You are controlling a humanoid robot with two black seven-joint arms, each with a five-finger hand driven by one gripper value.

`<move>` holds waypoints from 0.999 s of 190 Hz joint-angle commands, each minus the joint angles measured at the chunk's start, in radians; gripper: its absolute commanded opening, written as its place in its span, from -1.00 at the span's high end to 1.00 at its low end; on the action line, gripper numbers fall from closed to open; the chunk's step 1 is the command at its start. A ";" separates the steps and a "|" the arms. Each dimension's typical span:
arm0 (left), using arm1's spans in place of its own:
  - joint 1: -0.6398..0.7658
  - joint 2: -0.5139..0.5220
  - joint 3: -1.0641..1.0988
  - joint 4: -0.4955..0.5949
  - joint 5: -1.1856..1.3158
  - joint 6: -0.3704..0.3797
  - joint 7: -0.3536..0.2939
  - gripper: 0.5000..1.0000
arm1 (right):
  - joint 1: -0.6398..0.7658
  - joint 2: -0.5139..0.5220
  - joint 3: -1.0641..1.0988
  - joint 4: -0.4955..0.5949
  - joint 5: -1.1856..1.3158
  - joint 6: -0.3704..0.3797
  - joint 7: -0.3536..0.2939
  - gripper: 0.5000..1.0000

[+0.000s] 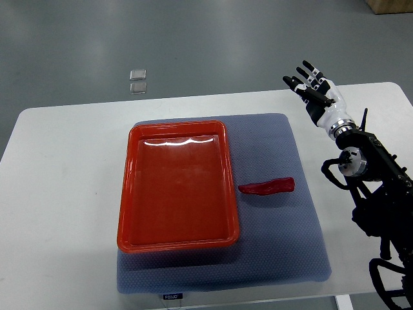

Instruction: Place red pepper on red tray

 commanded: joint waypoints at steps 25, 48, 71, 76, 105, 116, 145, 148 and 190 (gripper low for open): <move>0.000 0.000 0.000 0.000 0.000 0.000 0.000 -1.00 | 0.008 -0.023 -0.003 -0.001 -0.003 0.014 -0.003 -0.65; 0.000 0.000 0.000 0.000 0.000 0.000 0.000 -1.00 | 0.019 -0.033 -0.004 -0.001 -0.007 0.013 -0.003 -0.65; 0.000 0.000 0.000 0.000 0.000 0.000 0.000 -1.00 | 0.020 -0.034 -0.011 -0.001 -0.010 0.011 -0.001 -0.65; 0.000 0.000 0.000 0.000 0.000 0.000 0.000 -1.00 | 0.020 -0.034 -0.015 -0.003 -0.012 0.013 -0.001 -0.65; 0.000 0.000 0.000 0.000 0.000 0.000 0.000 -1.00 | 0.025 -0.037 -0.057 0.008 -0.015 0.014 0.002 -0.65; 0.000 0.000 0.000 0.000 0.000 0.000 0.000 -1.00 | 0.029 -0.051 -0.083 0.011 -0.015 0.014 0.002 -0.65; 0.000 0.000 0.000 0.000 0.000 0.000 0.000 -1.00 | 0.069 -0.140 -0.218 0.013 -0.027 0.030 0.031 -0.64; 0.000 0.000 0.000 0.000 0.000 0.000 0.000 -1.00 | 0.077 -0.151 -0.231 0.013 -0.029 0.030 0.031 -0.64; 0.000 0.000 0.000 0.000 0.000 0.000 0.000 -1.00 | 0.233 -0.404 -0.610 0.037 -0.032 0.042 0.084 -0.64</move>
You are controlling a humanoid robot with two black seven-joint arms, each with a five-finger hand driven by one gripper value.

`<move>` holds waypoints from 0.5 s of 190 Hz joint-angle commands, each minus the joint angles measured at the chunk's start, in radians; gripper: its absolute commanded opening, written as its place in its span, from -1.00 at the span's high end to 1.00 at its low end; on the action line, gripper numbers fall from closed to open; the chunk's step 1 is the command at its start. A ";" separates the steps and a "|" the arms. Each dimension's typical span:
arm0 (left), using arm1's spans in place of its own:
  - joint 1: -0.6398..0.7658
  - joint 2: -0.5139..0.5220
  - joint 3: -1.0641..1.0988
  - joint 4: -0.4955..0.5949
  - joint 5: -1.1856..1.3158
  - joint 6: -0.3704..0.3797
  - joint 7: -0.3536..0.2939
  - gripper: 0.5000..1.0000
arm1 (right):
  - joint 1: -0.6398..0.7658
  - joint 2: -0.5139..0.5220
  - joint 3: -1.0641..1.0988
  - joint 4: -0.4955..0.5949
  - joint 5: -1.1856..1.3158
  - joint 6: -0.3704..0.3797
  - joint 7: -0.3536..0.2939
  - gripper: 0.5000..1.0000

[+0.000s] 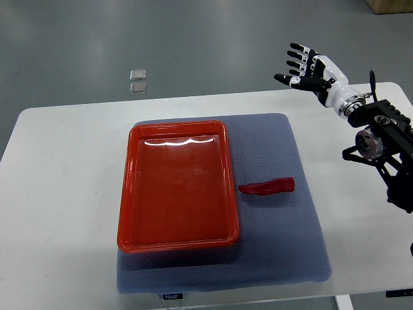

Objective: Place red pepper on red tray
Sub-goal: 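Reach the right hand down toward the red pepper beside the tray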

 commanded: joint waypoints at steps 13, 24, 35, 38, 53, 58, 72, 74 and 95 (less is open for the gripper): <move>0.000 0.000 0.000 0.000 0.000 0.000 0.000 -1.00 | 0.130 -0.198 -0.336 0.065 0.007 0.008 0.071 -0.64; 0.000 0.000 0.000 0.000 0.000 0.000 0.000 -1.00 | 0.168 -0.255 -0.444 0.120 0.006 0.008 0.086 -0.64; 0.000 0.000 0.000 0.000 0.000 0.000 0.000 -1.00 | 0.202 -0.305 -0.542 0.189 -0.002 0.011 0.088 -0.64; 0.000 0.000 0.000 0.000 0.000 0.000 0.000 -1.00 | 0.207 -0.313 -0.552 0.200 -0.003 0.013 0.088 -0.64; 0.001 0.000 0.000 0.000 0.000 0.000 0.000 -1.00 | 0.230 -0.356 -0.620 0.264 -0.019 0.024 0.088 -0.64; 0.000 0.000 0.000 0.000 0.000 0.000 0.000 -1.00 | 0.239 -0.371 -0.638 0.284 -0.037 0.033 0.088 -0.64; 0.000 0.000 0.000 0.000 0.000 0.000 0.000 -1.00 | 0.256 -0.396 -0.680 0.312 -0.099 0.061 0.088 -0.64; 0.000 0.000 0.000 0.000 0.000 0.000 0.000 -1.00 | 0.257 -0.399 -0.686 0.315 -0.111 0.064 0.088 -0.63; 0.000 0.000 0.000 0.000 0.000 0.000 0.000 -1.00 | 0.269 -0.450 -0.756 0.381 -0.233 0.079 0.088 -0.63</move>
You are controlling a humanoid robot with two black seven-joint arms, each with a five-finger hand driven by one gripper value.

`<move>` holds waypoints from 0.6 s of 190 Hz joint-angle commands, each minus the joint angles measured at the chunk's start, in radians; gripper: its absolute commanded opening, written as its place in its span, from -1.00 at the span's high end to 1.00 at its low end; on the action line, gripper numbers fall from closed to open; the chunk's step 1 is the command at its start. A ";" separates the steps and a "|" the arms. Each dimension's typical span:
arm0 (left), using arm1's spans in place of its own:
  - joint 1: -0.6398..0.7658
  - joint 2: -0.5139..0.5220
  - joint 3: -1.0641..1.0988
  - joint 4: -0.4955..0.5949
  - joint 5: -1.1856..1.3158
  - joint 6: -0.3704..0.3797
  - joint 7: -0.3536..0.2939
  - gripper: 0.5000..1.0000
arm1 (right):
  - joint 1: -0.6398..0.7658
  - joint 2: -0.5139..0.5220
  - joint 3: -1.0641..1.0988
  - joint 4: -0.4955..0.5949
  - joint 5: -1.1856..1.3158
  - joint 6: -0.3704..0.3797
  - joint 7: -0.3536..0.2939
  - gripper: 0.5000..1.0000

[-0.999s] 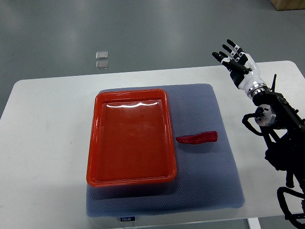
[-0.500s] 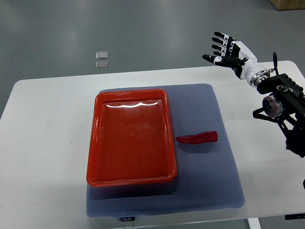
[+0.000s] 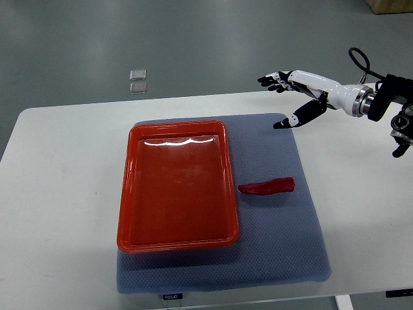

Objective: Place red pepper on red tray
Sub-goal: 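Reach the right hand down toward the red pepper beside the tray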

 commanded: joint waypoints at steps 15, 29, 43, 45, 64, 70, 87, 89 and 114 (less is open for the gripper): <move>0.000 0.000 0.000 0.000 0.000 0.000 0.000 -1.00 | 0.032 -0.067 -0.115 0.103 -0.142 0.014 0.001 -0.63; 0.000 0.000 0.000 0.000 0.000 0.000 0.000 -1.00 | 0.046 -0.080 -0.169 0.140 -0.173 0.016 -0.002 -0.63; 0.000 0.000 0.000 0.000 0.000 0.000 0.000 -1.00 | 0.055 -0.081 -0.202 0.158 -0.213 0.016 -0.003 -0.62; 0.001 0.000 0.000 0.000 0.000 0.000 0.000 -1.00 | 0.056 -0.083 -0.207 0.158 -0.221 0.016 -0.003 -0.62; 0.000 0.000 0.000 0.000 0.000 0.000 0.000 -1.00 | 0.058 -0.074 -0.248 0.160 -0.290 0.016 -0.003 -0.62; 0.000 0.000 0.000 0.000 0.000 0.000 0.000 -1.00 | 0.056 -0.071 -0.257 0.160 -0.303 0.016 -0.003 -0.61; 0.000 0.000 0.000 0.000 0.000 0.000 0.000 -1.00 | 0.058 -0.058 -0.280 0.160 -0.323 0.016 -0.005 -0.56; 0.000 0.000 0.000 0.000 0.000 0.000 0.000 -1.00 | 0.058 -0.057 -0.284 0.160 -0.325 0.016 -0.005 -0.55; 0.000 0.000 0.000 0.000 0.000 0.000 0.000 -1.00 | 0.058 -0.038 -0.305 0.160 -0.348 0.013 -0.008 -0.42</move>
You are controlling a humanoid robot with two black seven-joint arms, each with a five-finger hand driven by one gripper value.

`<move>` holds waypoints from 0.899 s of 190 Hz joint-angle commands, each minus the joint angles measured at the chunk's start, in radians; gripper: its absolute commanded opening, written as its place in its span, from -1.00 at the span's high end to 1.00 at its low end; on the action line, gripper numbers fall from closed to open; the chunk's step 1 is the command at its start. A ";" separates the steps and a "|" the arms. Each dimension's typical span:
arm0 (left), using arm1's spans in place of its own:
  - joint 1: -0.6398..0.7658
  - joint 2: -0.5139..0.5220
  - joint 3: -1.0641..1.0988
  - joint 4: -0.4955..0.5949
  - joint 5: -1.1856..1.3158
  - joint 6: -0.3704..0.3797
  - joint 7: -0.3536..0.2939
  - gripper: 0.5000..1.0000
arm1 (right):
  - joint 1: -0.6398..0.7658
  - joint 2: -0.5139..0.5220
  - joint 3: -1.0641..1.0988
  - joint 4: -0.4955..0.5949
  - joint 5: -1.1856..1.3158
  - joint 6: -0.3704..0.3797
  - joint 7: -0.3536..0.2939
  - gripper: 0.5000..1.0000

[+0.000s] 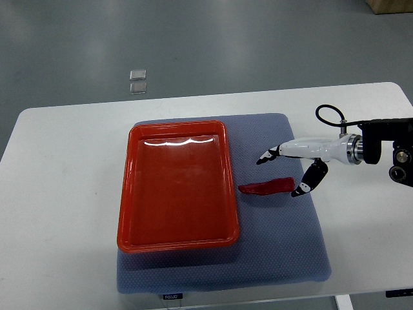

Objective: Place red pepper on red tray
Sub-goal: 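Reach the right hand down toward the red pepper beside the tray, then close the right hand fingers around the red pepper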

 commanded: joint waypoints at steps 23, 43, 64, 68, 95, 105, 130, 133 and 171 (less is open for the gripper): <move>0.000 0.000 0.000 0.000 0.000 0.000 0.000 -1.00 | 0.001 0.038 -0.034 -0.003 -0.058 -0.014 -0.021 -0.25; 0.000 0.000 0.000 0.000 0.000 0.000 0.000 -1.00 | -0.001 0.055 -0.039 -0.011 -0.065 -0.023 -0.052 -0.20; 0.001 0.000 0.000 0.000 0.000 0.000 0.000 -1.00 | -0.001 0.067 -0.040 -0.014 -0.061 -0.028 -0.062 -0.19; 0.000 0.000 0.000 0.000 0.000 0.000 0.000 -1.00 | -0.001 0.070 -0.039 -0.014 -0.063 -0.028 -0.065 -0.19; 0.000 0.000 0.000 0.000 0.000 0.000 0.000 -1.00 | -0.004 0.085 -0.040 -0.018 -0.066 -0.029 -0.087 -0.19; 0.000 0.000 0.000 0.000 0.000 0.000 0.000 -1.00 | -0.004 0.090 -0.040 -0.022 -0.066 -0.037 -0.093 -0.19; 0.000 0.000 0.000 0.000 0.000 0.000 0.000 -1.00 | -0.005 0.099 -0.051 -0.037 -0.069 -0.051 -0.098 -0.15; 0.000 0.000 0.000 0.000 0.000 0.000 0.000 -1.00 | -0.005 0.101 -0.052 -0.038 -0.069 -0.054 -0.098 -0.14; 0.000 0.000 0.000 0.000 0.000 0.000 0.000 -1.00 | -0.005 0.114 -0.062 -0.063 -0.103 -0.072 -0.098 0.11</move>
